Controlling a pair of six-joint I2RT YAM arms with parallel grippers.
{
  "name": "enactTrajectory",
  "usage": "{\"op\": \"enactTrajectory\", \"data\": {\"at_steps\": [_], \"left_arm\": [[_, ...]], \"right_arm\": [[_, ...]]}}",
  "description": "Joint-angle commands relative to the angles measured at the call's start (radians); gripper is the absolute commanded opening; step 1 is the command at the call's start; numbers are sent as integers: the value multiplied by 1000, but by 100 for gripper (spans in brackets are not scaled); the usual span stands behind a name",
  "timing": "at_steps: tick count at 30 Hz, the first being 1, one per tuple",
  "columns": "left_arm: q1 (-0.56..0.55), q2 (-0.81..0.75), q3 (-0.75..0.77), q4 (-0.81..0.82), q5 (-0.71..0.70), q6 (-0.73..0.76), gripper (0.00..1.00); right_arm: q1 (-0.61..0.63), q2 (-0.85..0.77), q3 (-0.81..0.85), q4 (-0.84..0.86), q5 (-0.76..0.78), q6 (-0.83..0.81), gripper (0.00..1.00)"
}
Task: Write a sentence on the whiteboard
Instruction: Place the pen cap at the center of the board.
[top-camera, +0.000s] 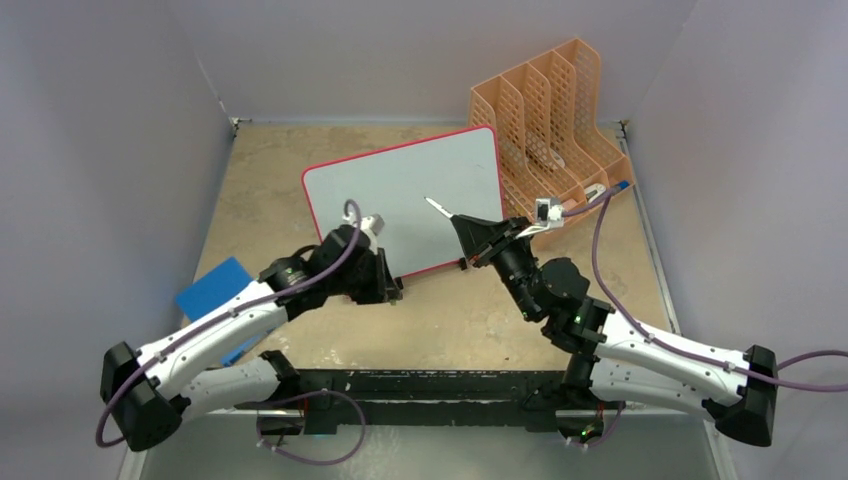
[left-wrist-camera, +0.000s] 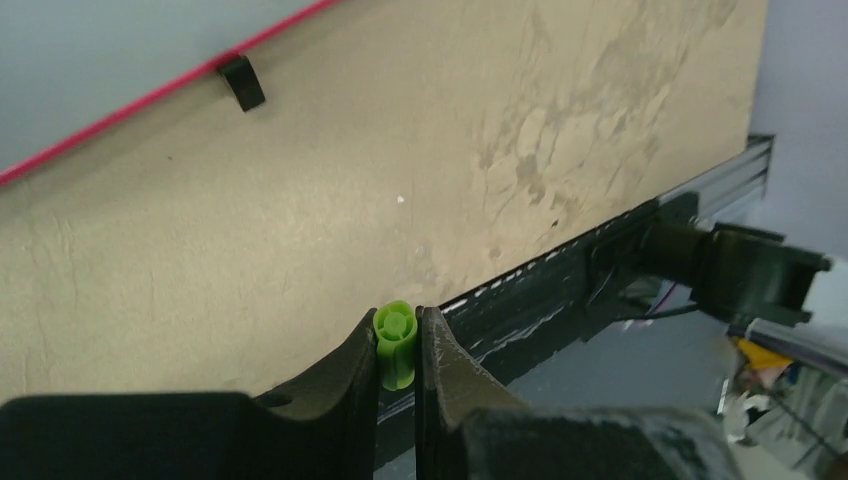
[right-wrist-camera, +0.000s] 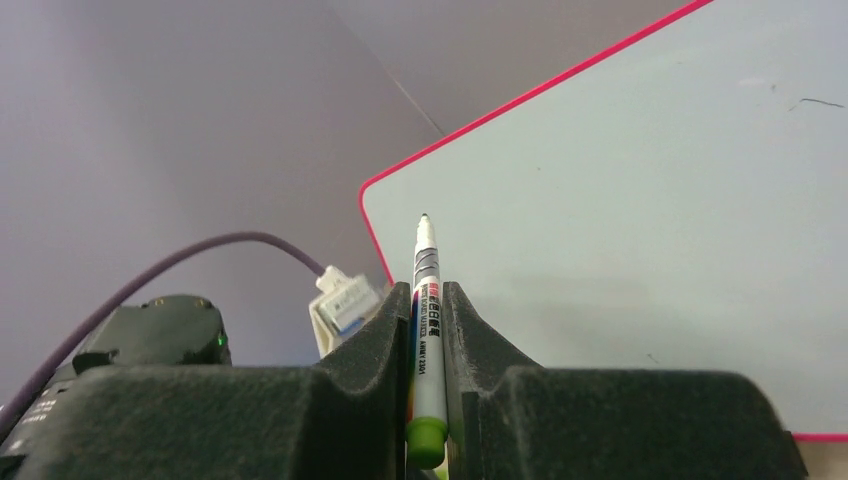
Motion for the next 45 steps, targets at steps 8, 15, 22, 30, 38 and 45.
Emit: {"op": "enactTrajectory", "data": {"at_steps": [8,15,22,30,38,45], "left_arm": [[-229,237,104,-116,-221,77,0],[-263,370,110,-145,-225,101,0],[-261,462,106,-96,-198,152,0],[-252,573,117,-82,-174,192,0],[-246,599,123,-86,-170,199,9],[-245,598,119,-86,-169,199,31]], "right_arm": [[1,-46,52,-64,153,-63,0],[1,-86,46,-100,214,-77,0],[1,-73,47,-91,221,-82,0],[1,-69,46,-80,204,-83,0],[1,-56,40,-62,189,-75,0],[1,-51,37,-62,180,-74,0]]}}
